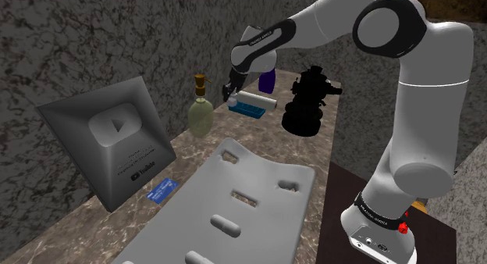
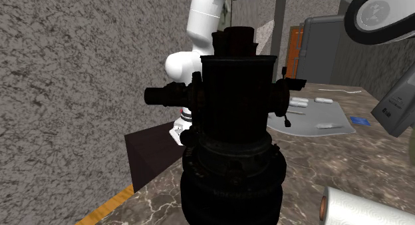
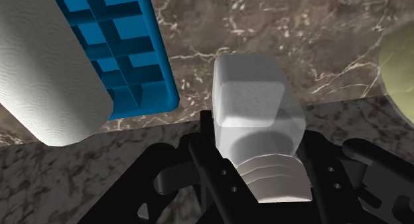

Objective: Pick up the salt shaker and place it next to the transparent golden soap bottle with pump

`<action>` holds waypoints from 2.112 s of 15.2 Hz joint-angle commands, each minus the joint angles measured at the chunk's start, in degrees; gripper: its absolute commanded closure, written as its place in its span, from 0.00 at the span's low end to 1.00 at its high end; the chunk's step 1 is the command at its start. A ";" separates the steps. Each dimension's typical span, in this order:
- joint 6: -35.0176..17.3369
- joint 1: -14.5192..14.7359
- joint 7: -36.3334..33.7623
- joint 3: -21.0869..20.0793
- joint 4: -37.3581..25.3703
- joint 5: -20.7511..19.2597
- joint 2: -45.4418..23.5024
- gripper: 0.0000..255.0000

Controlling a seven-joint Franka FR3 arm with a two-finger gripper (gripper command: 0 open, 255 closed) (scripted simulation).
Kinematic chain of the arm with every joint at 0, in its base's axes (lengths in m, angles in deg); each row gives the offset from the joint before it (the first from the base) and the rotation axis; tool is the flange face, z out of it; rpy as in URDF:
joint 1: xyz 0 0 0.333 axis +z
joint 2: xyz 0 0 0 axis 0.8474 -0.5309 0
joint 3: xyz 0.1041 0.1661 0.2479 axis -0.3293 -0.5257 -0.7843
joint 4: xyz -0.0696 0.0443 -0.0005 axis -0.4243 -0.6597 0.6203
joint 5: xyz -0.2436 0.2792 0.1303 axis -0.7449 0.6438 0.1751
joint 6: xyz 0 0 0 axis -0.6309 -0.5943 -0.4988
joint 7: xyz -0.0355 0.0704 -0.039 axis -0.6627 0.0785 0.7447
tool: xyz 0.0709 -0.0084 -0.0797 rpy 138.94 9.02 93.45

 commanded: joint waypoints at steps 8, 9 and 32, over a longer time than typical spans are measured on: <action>-5.49 -0.79 2.18 -1.27 1.81 2.42 -3.78 1.00; -6.40 -0.97 2.58 -1.54 2.01 2.86 -4.50 1.00; -2.28 -0.07 0.91 0.00 4.31 0.34 2.05 0.00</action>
